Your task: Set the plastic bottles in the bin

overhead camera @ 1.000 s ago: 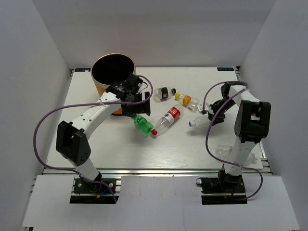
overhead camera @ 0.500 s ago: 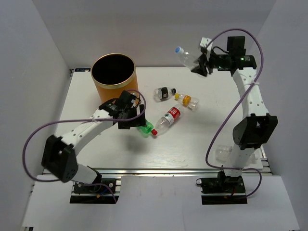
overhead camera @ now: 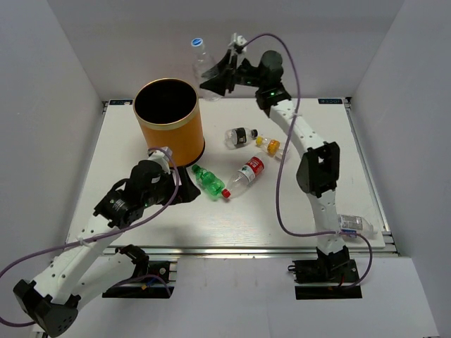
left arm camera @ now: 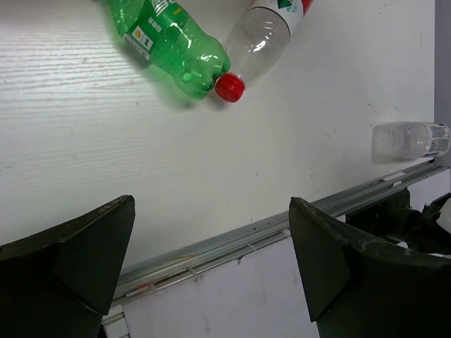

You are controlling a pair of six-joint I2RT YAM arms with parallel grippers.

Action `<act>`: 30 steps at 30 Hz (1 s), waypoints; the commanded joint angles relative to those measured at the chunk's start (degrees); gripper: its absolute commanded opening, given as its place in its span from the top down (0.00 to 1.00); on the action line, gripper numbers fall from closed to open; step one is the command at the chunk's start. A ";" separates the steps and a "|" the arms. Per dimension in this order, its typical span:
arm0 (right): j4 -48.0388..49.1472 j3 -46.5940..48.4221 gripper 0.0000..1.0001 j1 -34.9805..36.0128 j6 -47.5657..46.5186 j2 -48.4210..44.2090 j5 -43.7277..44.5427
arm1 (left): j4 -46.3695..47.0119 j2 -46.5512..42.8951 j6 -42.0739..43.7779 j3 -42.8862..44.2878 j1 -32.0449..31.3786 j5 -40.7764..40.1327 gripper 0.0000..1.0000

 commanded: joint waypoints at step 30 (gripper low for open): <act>12.21 2.01 0.10 9.09 -3.77 1.26 17.00 | 5.20 14.42 -5.75 6.72 -0.72 0.38 0.00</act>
